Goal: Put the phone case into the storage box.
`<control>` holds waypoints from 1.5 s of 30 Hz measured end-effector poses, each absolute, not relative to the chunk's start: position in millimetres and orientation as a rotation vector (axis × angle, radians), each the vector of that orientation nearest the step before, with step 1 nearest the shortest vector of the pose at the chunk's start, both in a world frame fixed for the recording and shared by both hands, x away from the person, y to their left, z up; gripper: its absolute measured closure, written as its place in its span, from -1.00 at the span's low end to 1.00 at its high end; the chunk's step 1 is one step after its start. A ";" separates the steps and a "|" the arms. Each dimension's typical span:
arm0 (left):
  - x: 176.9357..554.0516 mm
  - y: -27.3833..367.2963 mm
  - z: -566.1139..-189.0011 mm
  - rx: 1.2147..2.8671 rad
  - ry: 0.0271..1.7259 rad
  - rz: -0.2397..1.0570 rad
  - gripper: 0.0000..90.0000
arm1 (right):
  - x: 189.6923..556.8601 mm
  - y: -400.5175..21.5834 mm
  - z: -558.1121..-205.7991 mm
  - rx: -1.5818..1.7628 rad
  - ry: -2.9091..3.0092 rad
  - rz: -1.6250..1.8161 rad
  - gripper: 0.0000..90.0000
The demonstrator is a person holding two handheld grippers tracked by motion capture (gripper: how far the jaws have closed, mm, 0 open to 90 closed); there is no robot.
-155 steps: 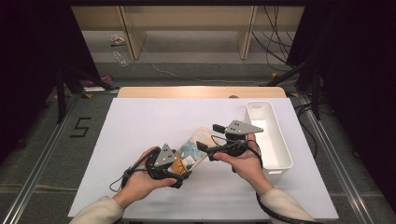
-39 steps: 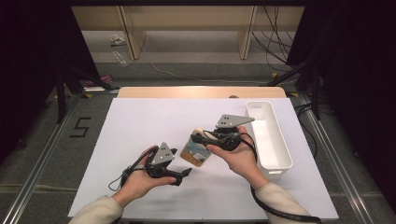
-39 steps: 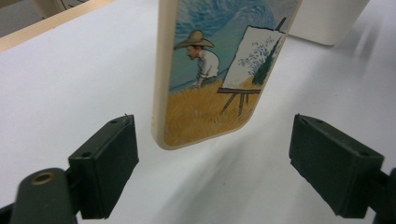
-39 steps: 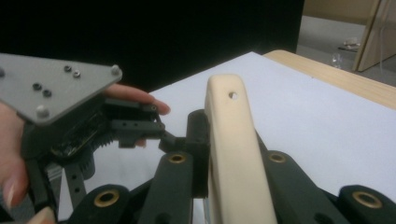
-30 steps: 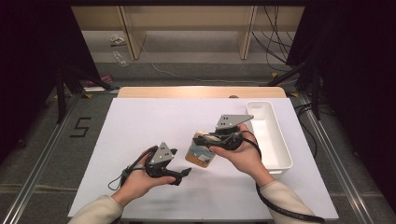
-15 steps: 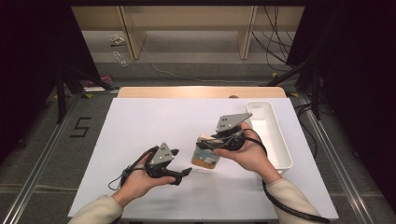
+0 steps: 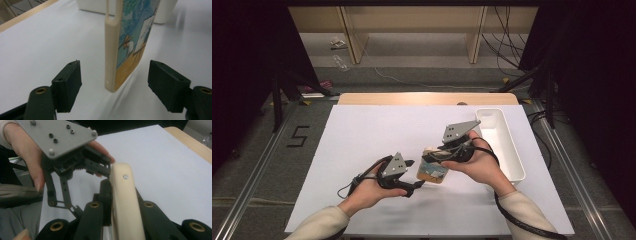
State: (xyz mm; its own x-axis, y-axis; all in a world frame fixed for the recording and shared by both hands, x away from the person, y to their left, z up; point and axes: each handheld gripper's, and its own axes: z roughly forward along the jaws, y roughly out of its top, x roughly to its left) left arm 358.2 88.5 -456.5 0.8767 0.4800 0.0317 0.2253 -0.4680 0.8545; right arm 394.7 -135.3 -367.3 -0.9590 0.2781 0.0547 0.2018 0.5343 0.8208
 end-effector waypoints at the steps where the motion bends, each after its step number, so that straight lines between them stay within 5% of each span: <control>1: 358.8 86.6 -457.4 2.079 0.506 0.322 -0.37 | 394.7 -135.3 -367.1 0.418 2.680 1.417 0.79; 28: 363.9 81.0 -462.5 2.090 0.521 0.195 0.74 | 394.0 -134.9 -366.9 0.371 2.690 1.465 0.78; 45: 364.6 82.4 -461.3 2.089 0.524 0.187 0.77 | 394.6 -135.0 -367.8 0.358 2.681 1.491 0.77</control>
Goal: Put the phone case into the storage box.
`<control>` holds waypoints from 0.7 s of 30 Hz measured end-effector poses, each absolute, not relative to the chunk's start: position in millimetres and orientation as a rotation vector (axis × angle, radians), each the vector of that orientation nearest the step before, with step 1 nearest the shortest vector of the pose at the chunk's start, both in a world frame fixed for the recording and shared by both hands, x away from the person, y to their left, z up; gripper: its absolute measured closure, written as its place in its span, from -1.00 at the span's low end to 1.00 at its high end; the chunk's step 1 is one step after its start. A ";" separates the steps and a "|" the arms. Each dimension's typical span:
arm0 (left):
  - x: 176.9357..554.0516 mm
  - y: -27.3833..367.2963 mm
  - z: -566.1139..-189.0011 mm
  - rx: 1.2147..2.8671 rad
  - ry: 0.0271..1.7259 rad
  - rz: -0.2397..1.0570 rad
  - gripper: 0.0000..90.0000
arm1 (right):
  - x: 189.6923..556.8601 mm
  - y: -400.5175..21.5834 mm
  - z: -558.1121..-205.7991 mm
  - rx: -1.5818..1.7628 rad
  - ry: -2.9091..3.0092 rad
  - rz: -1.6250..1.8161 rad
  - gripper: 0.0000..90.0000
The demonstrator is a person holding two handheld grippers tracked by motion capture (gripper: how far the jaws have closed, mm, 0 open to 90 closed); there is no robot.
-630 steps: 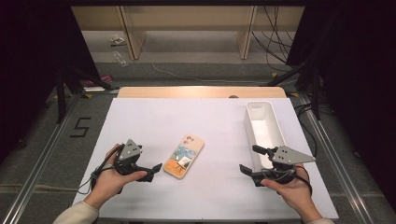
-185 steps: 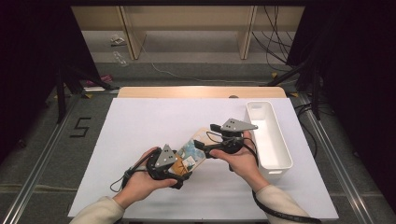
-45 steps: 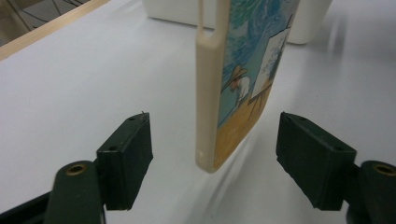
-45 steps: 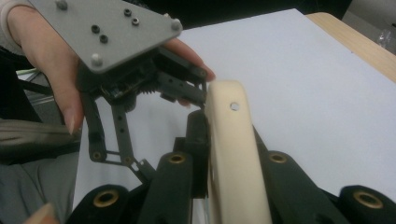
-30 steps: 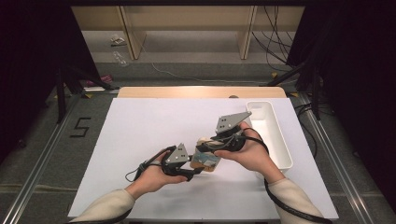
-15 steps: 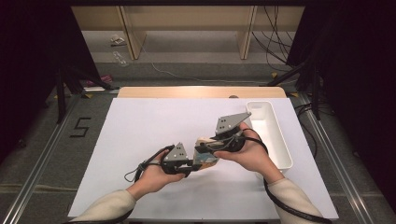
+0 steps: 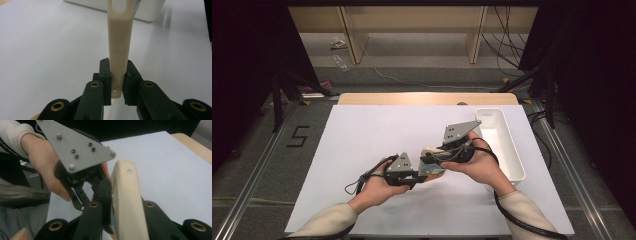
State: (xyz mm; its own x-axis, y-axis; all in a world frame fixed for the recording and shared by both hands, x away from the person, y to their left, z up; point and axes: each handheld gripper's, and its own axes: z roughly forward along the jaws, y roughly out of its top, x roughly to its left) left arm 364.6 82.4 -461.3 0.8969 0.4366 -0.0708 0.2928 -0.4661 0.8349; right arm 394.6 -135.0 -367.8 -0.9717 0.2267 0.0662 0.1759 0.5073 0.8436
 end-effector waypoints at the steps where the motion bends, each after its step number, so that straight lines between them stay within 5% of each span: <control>1: 364.7 82.5 -461.2 2.089 0.525 0.190 0.77 | 394.7 -135.1 -367.8 0.356 2.681 1.492 0.77; 16: 365.1 83.7 -460.0 2.094 0.504 0.198 0.77 | 395.5 -136.1 -368.2 0.346 2.678 1.508 0.64; 19: 364.9 83.6 -459.2 2.096 0.494 0.209 0.77 | 396.3 -136.8 -368.5 0.363 2.664 1.519 0.41; 21: 364.2 83.1 -459.0 2.094 0.492 0.209 0.77 | 397.0 -137.3 -369.6 0.379 2.632 1.520 0.06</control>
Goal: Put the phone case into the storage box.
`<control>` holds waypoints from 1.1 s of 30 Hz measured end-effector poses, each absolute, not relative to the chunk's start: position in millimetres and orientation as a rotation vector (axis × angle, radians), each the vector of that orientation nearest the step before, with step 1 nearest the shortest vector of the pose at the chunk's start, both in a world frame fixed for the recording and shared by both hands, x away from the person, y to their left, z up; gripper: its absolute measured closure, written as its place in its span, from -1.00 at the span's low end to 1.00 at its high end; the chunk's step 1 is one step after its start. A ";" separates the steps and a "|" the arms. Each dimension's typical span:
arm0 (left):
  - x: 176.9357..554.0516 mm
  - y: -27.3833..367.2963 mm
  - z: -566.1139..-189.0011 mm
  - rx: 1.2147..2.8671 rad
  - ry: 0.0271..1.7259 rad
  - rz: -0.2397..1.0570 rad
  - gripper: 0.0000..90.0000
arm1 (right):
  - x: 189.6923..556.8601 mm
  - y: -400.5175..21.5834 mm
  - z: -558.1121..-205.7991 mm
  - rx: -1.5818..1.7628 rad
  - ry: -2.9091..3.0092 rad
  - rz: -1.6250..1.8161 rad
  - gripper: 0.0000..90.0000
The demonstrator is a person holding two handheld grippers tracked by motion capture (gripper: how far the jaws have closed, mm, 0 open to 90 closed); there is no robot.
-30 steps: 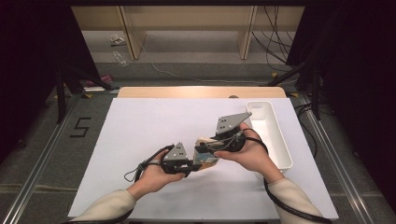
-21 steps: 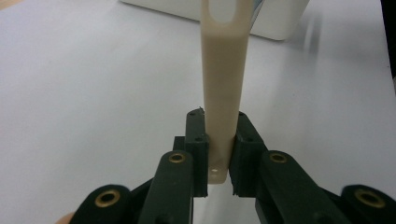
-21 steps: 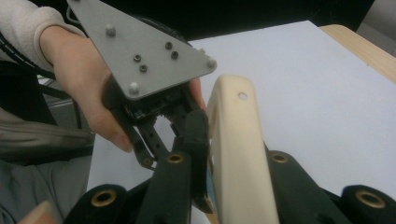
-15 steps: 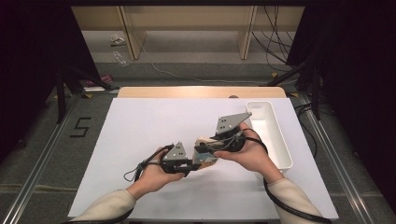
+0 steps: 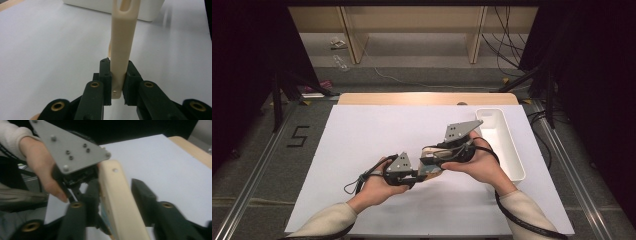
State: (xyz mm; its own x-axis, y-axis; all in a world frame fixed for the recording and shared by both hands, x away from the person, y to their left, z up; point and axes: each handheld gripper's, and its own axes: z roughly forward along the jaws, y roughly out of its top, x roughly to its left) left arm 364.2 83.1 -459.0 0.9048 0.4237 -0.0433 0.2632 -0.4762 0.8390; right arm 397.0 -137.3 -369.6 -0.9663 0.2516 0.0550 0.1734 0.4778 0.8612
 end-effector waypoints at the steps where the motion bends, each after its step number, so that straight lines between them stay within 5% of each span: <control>1: 364.1 83.0 -459.0 2.093 0.494 0.206 0.77 | 397.7 -137.7 -370.5 0.394 2.612 1.514 -0.11; 3: 364.8 83.6 -458.7 2.090 0.504 0.206 0.77 | 399.5 -138.9 -372.8 0.444 2.590 1.518 -0.45; 6: 366.4 86.0 -458.3 2.079 0.526 0.215 0.77 | 402.0 -142.0 -374.2 0.466 2.559 1.554 -0.65; 17: 369.1 90.1 -457.8 2.055 0.599 0.236 0.77 | 405.6 -148.4 -376.6 0.619 2.412 1.648 -0.90; 33: 375.6 102.2 -455.5 1.964 0.807 0.305 0.76 | 398.9 -145.0 -390.1 0.814 2.149 1.698 -0.99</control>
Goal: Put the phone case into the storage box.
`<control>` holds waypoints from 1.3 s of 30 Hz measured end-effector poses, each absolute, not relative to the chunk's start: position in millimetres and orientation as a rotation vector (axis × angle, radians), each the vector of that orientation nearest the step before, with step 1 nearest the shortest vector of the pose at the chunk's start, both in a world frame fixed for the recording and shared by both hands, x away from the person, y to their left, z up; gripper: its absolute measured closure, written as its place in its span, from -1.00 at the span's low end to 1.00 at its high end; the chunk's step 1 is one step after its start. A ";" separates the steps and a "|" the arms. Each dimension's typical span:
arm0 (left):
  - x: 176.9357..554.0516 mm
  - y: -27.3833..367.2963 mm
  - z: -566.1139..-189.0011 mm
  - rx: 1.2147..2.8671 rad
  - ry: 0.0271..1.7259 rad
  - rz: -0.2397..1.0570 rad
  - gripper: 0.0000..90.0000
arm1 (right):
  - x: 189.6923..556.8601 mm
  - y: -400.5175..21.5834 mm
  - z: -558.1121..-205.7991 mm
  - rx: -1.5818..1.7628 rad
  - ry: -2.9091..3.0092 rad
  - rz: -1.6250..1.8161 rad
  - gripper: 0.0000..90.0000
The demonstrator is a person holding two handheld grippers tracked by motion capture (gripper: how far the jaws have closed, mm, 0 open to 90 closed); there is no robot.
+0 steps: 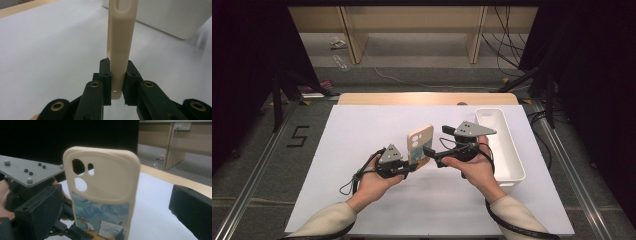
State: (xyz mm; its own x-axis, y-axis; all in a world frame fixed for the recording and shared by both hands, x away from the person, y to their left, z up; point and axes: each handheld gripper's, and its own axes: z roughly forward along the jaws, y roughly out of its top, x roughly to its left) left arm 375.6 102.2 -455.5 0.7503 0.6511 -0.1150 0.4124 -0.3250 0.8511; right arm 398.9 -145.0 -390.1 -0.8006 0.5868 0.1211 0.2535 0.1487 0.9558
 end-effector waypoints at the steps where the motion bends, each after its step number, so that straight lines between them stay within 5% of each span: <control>1: 375.8 102.6 -455.4 1.957 0.820 0.305 0.76 | 398.5 -145.2 -390.1 0.823 2.137 1.697 -0.98; 39: 377.3 103.1 -455.2 1.936 0.904 0.328 0.76 | 394.4 -133.9 -396.7 0.878 2.077 1.676 -1.00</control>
State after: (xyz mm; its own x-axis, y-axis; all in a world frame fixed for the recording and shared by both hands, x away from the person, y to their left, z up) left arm 377.3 103.1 -455.2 0.6918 0.7093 -0.1357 0.4576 -0.2851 0.8422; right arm 394.4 -133.9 -396.7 -0.7552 0.6441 0.1215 0.2549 0.1178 0.9598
